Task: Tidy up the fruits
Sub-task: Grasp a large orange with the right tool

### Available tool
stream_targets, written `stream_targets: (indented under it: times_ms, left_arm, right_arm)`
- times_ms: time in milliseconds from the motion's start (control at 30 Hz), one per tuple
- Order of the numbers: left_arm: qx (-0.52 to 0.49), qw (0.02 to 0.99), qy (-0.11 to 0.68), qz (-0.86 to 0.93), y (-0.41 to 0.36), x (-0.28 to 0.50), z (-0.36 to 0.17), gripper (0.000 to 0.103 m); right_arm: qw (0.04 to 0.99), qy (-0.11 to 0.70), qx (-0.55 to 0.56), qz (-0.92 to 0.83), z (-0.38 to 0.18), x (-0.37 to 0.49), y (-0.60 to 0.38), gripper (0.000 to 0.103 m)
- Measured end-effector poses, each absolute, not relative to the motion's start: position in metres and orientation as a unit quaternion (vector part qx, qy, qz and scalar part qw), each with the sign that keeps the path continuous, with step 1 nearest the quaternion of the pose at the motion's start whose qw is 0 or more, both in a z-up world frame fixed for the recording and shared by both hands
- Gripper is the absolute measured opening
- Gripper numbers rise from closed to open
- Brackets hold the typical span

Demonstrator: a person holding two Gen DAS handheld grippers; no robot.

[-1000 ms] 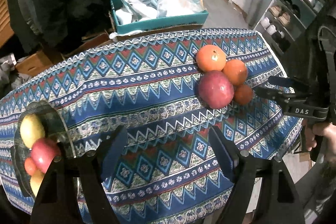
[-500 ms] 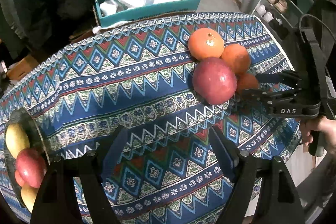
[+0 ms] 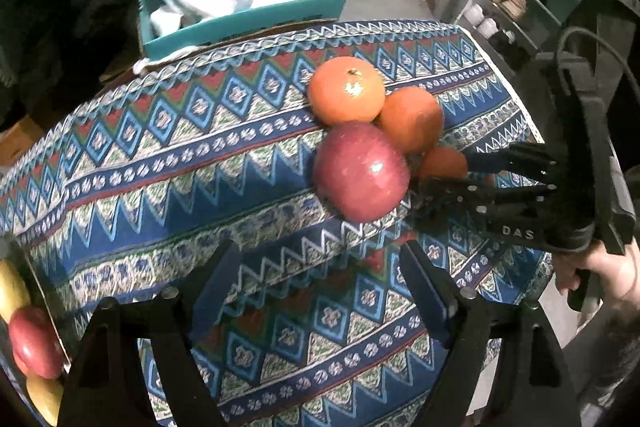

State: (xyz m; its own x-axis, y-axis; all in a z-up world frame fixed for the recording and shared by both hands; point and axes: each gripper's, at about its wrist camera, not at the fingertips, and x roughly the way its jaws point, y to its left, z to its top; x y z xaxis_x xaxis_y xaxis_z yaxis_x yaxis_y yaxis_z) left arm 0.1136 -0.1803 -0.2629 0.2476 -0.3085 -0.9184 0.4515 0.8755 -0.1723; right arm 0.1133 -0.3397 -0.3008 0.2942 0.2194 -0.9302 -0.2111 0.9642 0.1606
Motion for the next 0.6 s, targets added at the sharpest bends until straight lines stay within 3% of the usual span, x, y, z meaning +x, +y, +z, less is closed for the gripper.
stream_targets:
  times_ms: [600]
  left_arm:
    - [0.054,0.769,0.581,-0.263,-0.223,0.14,-0.287,0.086]
  right_arm:
    - [0.829,0.549,0.061,0.085,-0.275,0.105,-0.385,0.047]
